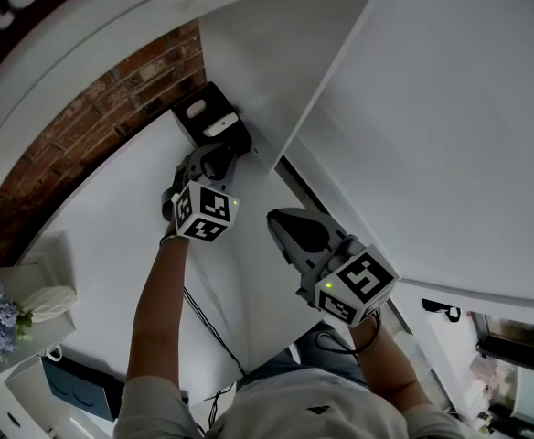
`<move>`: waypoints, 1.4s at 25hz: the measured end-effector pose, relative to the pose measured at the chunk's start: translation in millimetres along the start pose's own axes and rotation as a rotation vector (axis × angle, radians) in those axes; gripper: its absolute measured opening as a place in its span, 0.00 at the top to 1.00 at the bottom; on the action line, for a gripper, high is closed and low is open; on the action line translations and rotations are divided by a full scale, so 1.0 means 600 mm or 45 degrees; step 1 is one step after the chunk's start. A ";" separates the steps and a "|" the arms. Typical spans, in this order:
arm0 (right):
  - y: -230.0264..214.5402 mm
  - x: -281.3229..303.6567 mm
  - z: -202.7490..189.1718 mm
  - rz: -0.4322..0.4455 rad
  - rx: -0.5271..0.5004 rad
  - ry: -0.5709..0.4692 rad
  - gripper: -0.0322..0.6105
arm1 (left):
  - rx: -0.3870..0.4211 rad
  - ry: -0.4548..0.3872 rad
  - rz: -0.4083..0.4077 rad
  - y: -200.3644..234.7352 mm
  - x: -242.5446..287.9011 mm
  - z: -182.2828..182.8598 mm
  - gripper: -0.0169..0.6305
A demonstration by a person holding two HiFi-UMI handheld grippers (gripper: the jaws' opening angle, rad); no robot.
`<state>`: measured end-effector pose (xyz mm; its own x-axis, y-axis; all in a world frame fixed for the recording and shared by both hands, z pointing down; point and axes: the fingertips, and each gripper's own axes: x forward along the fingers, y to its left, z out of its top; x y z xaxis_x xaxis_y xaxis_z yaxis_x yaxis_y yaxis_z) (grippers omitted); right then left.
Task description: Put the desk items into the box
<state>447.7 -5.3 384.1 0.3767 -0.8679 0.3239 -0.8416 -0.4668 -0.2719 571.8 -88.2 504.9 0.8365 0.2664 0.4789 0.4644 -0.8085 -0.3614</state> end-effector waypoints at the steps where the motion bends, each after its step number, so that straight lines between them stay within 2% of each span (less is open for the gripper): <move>1: -0.001 -0.001 0.000 -0.002 0.002 -0.001 0.94 | -0.011 -0.004 -0.002 0.000 0.000 0.001 0.85; 4: -0.002 -0.002 -0.001 -0.006 0.012 -0.006 0.94 | -0.039 -0.015 -0.012 0.000 0.000 0.003 0.86; 9: 0.002 -0.001 0.001 0.002 0.010 -0.006 0.94 | -0.157 -0.060 0.005 0.009 -0.008 0.007 0.86; 18: 0.007 -0.004 0.004 0.027 0.008 -0.017 0.94 | -0.246 -0.153 0.056 0.011 -0.048 0.033 0.86; 25: 0.026 -0.008 0.017 0.089 -0.015 -0.034 0.94 | -0.297 -0.204 0.106 0.011 -0.104 0.065 0.86; 35: 0.061 -0.025 0.033 0.222 -0.068 -0.055 0.94 | -0.376 -0.281 0.232 -0.006 -0.215 0.109 0.86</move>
<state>419.0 -12.5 351.7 0.2382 -0.9419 0.2367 -0.9145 -0.2996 -0.2720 481.3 -85.1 391.9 0.9546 0.1850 0.2335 0.2262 -0.9602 -0.1641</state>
